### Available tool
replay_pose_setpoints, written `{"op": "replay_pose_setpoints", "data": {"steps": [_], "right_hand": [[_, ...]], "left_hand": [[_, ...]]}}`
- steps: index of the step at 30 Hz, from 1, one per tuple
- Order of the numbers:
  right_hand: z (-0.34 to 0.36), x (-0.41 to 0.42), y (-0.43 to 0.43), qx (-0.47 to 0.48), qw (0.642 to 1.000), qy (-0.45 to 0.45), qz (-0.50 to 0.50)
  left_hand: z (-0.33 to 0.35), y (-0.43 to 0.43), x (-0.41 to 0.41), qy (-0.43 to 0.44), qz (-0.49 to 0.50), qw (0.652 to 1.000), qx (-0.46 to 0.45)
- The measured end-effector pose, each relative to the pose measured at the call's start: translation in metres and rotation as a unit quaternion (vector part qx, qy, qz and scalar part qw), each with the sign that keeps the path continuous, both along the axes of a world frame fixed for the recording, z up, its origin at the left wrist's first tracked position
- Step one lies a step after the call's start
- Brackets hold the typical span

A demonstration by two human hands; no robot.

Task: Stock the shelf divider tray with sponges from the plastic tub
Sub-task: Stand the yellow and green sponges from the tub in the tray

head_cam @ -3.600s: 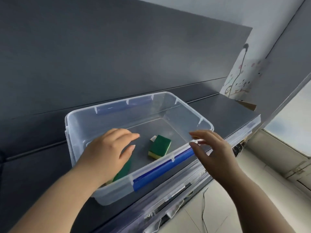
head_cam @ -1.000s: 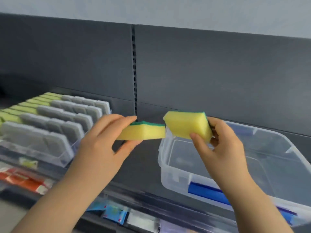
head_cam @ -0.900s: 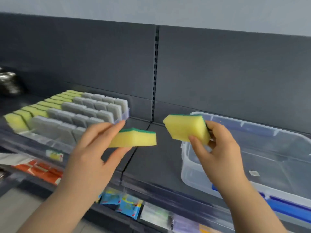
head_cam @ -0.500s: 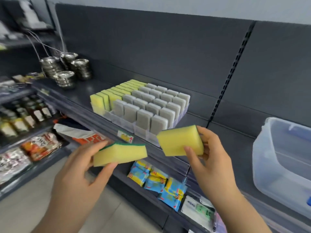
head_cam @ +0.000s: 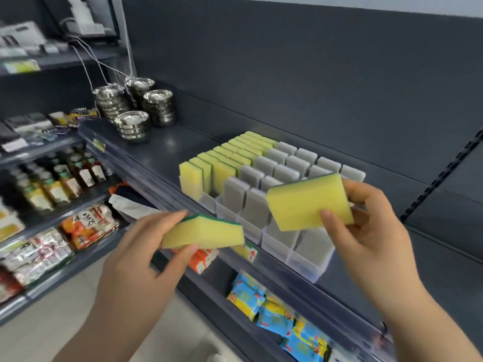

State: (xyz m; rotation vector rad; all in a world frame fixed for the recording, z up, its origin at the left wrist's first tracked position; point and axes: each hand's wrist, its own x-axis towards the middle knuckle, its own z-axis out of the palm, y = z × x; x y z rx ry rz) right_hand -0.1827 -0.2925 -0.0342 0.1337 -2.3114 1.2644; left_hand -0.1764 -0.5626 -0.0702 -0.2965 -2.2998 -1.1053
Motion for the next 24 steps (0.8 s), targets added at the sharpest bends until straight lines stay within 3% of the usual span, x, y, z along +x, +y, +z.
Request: {"op": "replay_pose_setpoints", "data": {"steps": [8, 12, 24], "right_hand": [[0.022, -0.123, -0.039, -0.021, 1.000, 0.013, 0.011], [0.014, -0.164, -0.055, 0.012, 1.000, 0.000, -0.011], [-0.002, -0.197, -0.107, 0.100, 0.985, -0.046, -0.129]], "left_hand": [[0.026, -0.033, -0.125, 0.032, 0.003, 0.995, -0.092], [0.018, -0.047, -0.160, 0.037, 0.008, 0.996, -0.077], [0.013, -0.078, -0.269, 0.030, -0.072, 0.994, -0.078]]}}
